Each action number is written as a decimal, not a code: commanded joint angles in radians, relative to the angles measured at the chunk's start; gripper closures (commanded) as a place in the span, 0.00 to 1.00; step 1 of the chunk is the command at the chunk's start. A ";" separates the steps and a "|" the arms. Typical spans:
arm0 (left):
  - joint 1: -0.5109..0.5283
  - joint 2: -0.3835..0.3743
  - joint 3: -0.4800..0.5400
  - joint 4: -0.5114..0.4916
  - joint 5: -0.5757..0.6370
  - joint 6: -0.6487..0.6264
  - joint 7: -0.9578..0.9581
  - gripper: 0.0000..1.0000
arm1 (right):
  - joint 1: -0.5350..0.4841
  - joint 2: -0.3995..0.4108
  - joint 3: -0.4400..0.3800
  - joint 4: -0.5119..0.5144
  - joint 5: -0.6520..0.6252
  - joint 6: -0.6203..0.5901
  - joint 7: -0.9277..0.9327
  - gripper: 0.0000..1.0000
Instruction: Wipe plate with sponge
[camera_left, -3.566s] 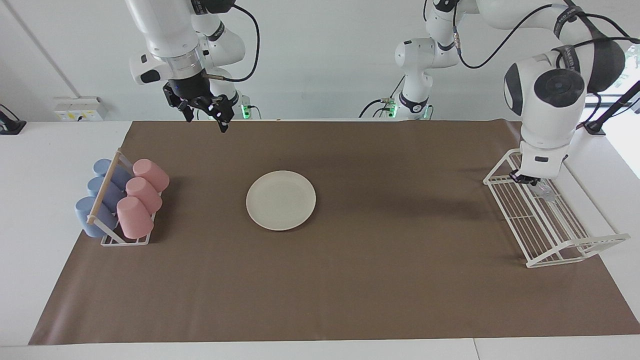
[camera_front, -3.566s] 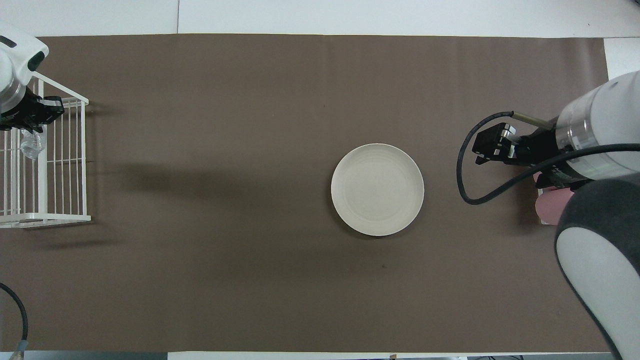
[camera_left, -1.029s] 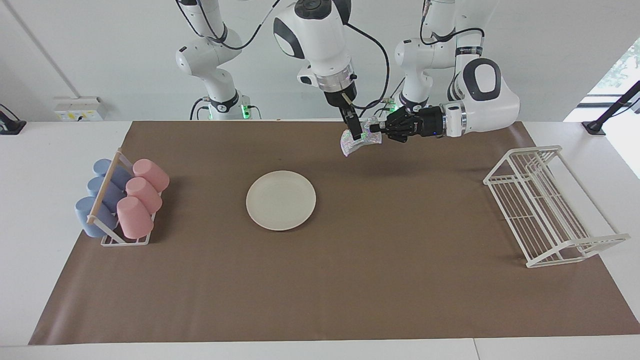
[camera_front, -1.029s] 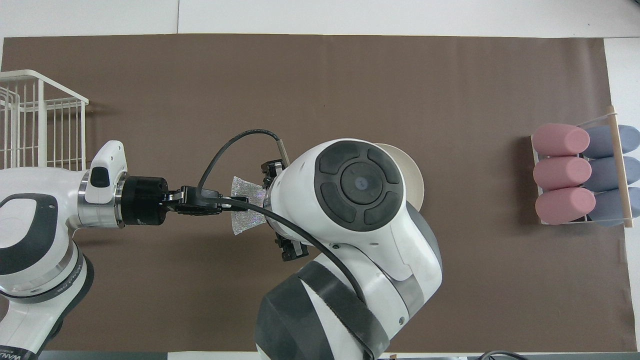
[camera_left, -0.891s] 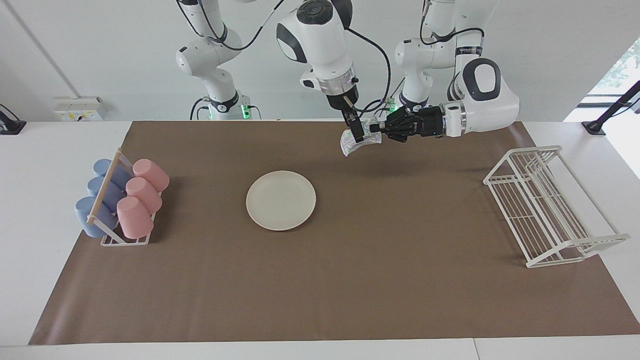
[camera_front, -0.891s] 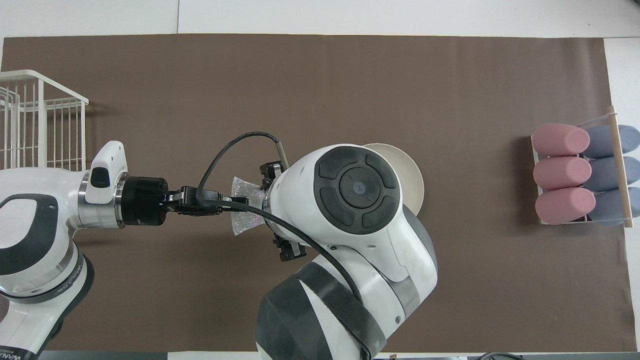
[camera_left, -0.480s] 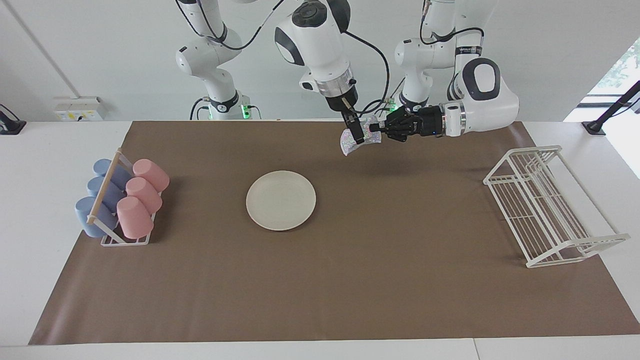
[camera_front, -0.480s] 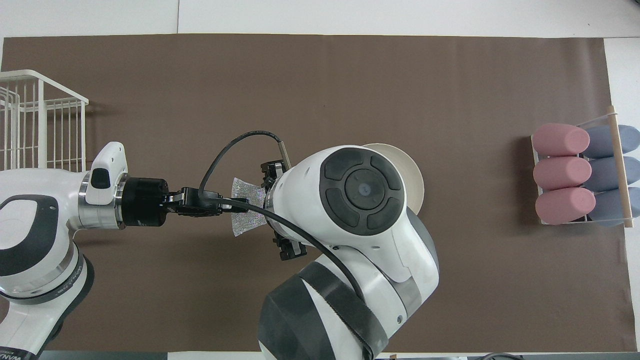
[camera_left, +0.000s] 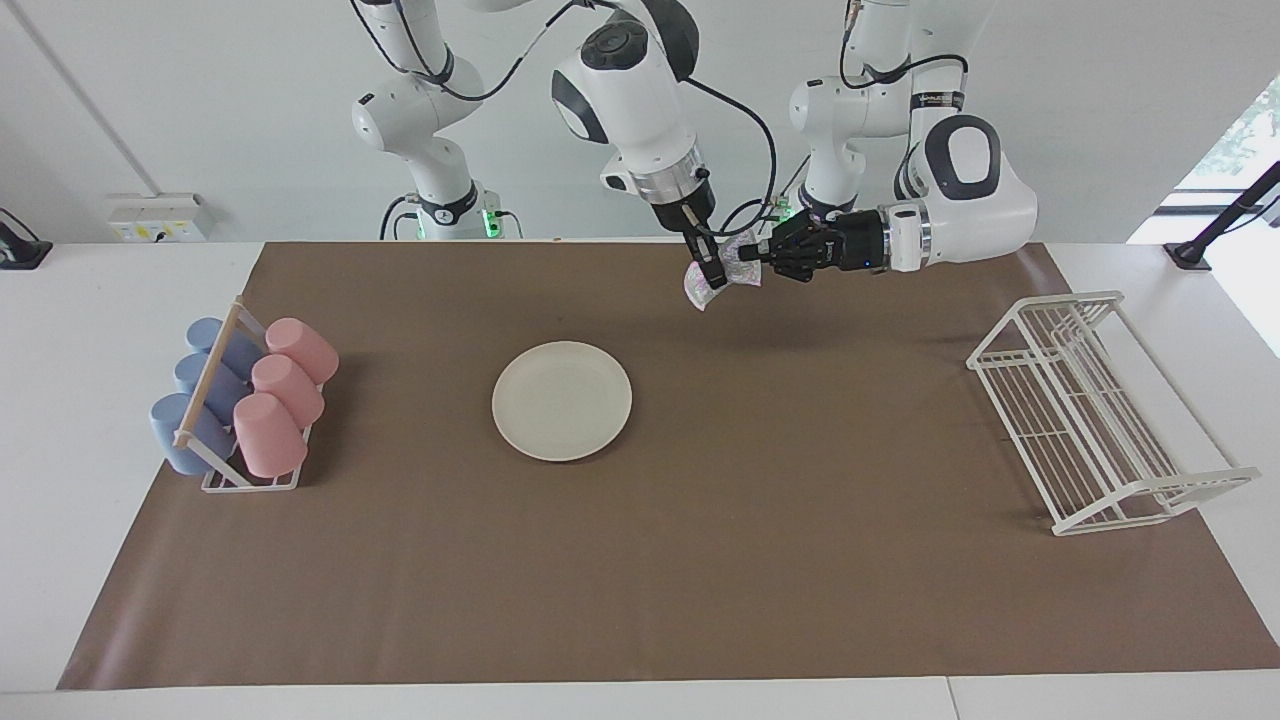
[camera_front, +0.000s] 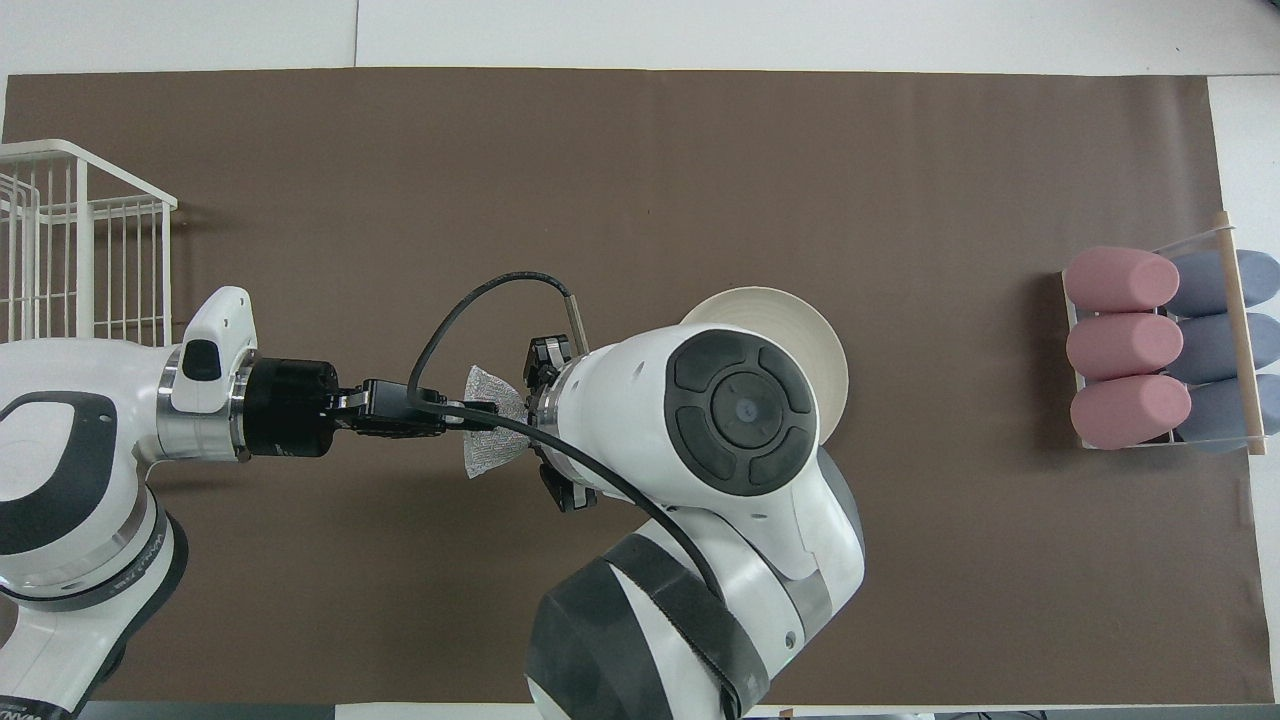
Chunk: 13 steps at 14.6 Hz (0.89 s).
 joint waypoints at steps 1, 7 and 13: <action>-0.005 -0.033 0.014 -0.030 -0.017 -0.012 0.012 1.00 | 0.000 -0.030 0.004 -0.038 -0.009 -0.005 -0.022 1.00; -0.016 -0.061 0.006 -0.030 0.003 0.005 -0.050 0.00 | -0.010 -0.028 0.004 -0.021 -0.158 -0.068 -0.093 1.00; 0.004 -0.072 0.006 0.053 0.217 0.066 -0.224 0.00 | -0.084 -0.043 0.004 -0.079 -0.161 -0.071 -0.201 1.00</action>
